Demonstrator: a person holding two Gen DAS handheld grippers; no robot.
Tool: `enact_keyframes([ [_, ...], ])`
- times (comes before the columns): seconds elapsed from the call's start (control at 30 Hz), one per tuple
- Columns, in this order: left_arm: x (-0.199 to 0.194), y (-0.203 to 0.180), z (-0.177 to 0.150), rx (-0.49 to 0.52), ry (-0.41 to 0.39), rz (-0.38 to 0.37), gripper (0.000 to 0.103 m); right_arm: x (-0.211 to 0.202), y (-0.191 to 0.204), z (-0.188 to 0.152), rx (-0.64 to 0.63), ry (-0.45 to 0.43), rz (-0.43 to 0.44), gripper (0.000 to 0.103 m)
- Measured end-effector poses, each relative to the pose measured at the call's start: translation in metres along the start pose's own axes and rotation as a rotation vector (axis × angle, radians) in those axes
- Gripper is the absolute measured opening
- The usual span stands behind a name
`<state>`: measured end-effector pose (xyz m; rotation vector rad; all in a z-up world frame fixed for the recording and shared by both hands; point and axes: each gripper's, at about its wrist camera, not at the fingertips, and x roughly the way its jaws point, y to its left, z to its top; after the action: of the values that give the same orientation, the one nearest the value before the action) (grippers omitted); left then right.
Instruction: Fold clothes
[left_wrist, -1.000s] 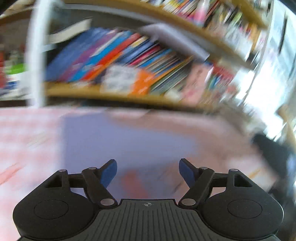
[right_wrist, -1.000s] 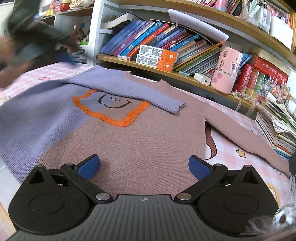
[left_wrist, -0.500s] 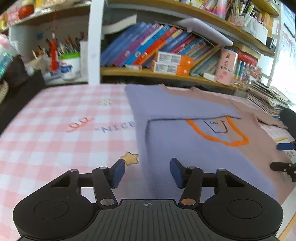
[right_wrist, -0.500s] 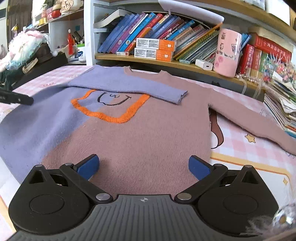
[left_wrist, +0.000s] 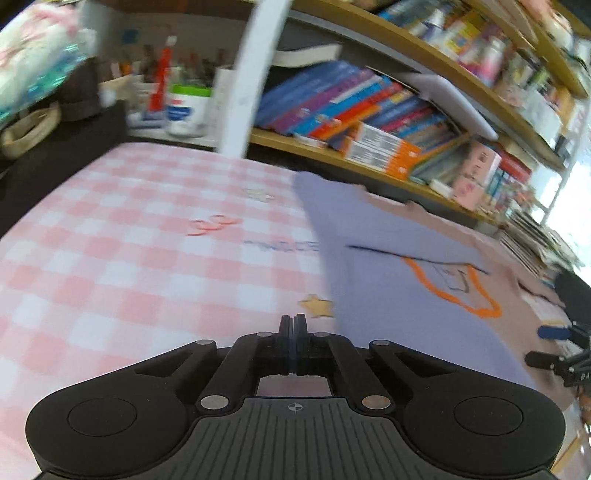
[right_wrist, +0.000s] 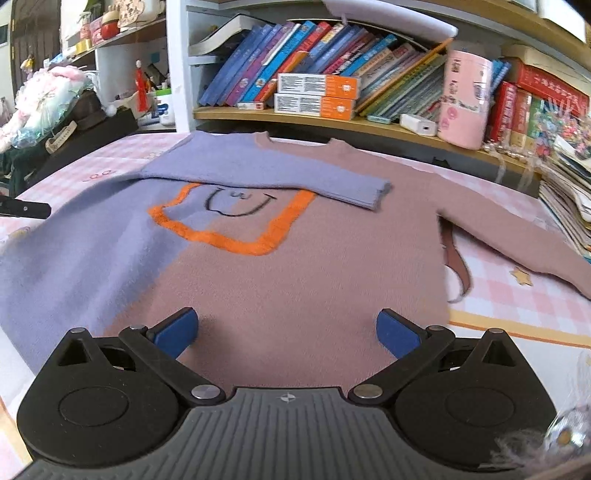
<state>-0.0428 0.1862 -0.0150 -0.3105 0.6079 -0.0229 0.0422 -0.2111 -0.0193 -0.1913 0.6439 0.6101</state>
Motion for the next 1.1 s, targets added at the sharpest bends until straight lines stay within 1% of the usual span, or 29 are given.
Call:
enact_keyframes([
  [0.1, -0.006, 0.004, 0.0, 0.014, -0.003, 0.008, 0.0, 0.003, 0.006, 0.003, -0.008, -0.003, -0.001, 0.103],
  [0.13, -0.007, 0.002, 0.0, 0.022, -0.01, -0.002, 0.008, 0.002, 0.005, 0.003, -0.003, -0.008, -0.004, 0.103],
  [0.17, -0.007, -0.001, 0.001, 0.028, -0.016, -0.022, 0.022, 0.0, 0.001, 0.002, 0.022, -0.017, -0.019, 0.103],
  [0.2, -0.006, -0.006, 0.002, 0.035, -0.023, -0.045, 0.032, -0.002, -0.003, 0.001, 0.046, -0.026, -0.035, 0.103],
  [0.23, -0.003, -0.014, 0.003, 0.052, -0.025, -0.058, 0.05, -0.005, -0.008, 0.0, 0.071, -0.035, -0.05, 0.103],
  [0.27, 0.0, -0.021, 0.003, 0.074, -0.025, -0.068, 0.056, -0.009, -0.014, -0.002, 0.097, -0.049, -0.067, 0.103],
  [0.3, 0.005, -0.03, 0.005, 0.099, -0.022, -0.068, 0.056, -0.014, -0.02, -0.005, 0.123, -0.063, -0.083, 0.103],
  [0.33, 0.01, -0.035, 0.006, 0.115, -0.015, -0.066, 0.056, -0.018, -0.027, -0.007, 0.149, -0.075, -0.087, 0.1],
  [0.37, 0.016, -0.039, 0.008, 0.118, -0.006, -0.068, 0.056, -0.023, -0.035, -0.009, 0.175, -0.088, -0.091, 0.099],
  [0.4, 0.022, -0.041, 0.01, 0.118, 0.005, -0.072, 0.056, -0.027, -0.042, -0.011, 0.199, -0.099, -0.095, 0.095],
  [0.43, 0.027, -0.043, 0.01, 0.115, 0.015, -0.073, 0.056, -0.029, -0.046, -0.012, 0.201, -0.092, -0.105, 0.084],
  [0.47, 0.031, -0.043, 0.01, 0.115, 0.023, -0.071, 0.054, -0.03, -0.051, -0.012, 0.203, -0.085, -0.115, 0.078],
  [0.53, 0.04, -0.045, 0.011, 0.117, 0.036, -0.066, 0.052, -0.03, -0.058, -0.015, 0.196, -0.061, -0.133, 0.052],
  [0.57, 0.041, -0.046, 0.011, 0.118, 0.04, -0.062, 0.051, -0.028, -0.06, -0.016, 0.185, -0.044, -0.138, 0.047],
  [0.63, 0.043, -0.048, 0.012, 0.119, 0.045, -0.056, 0.05, -0.028, -0.061, -0.018, 0.173, -0.042, -0.129, 0.041],
  [0.67, 0.043, -0.049, 0.011, 0.118, 0.048, -0.058, 0.04, -0.028, -0.06, -0.018, 0.171, -0.041, -0.12, 0.038],
  [0.7, 0.042, -0.048, 0.011, 0.112, 0.056, -0.068, 0.032, -0.028, -0.059, -0.018, 0.17, -0.04, -0.111, 0.028],
  [0.73, 0.042, -0.047, 0.01, 0.103, 0.065, -0.082, 0.016, -0.028, -0.056, -0.017, 0.164, -0.039, -0.1, 0.019],
  [0.77, 0.042, -0.045, 0.009, 0.091, 0.07, -0.093, 0.006, -0.027, -0.053, -0.016, 0.159, -0.038, -0.089, 0.015],
  [0.83, 0.039, -0.04, 0.007, 0.066, 0.07, -0.107, 0.005, -0.026, -0.046, -0.014, 0.144, -0.036, -0.077, 0.012],
  [0.93, 0.029, -0.03, 0.005, 0.037, 0.045, -0.092, 0.004, -0.024, -0.034, -0.012, 0.118, -0.038, -0.063, 0.012],
  [1.1, 0.01, -0.009, 0.002, 0.006, 0.026, -0.031, 0.004, -0.02, -0.011, -0.01, 0.092, -0.044, -0.01, 0.012],
])
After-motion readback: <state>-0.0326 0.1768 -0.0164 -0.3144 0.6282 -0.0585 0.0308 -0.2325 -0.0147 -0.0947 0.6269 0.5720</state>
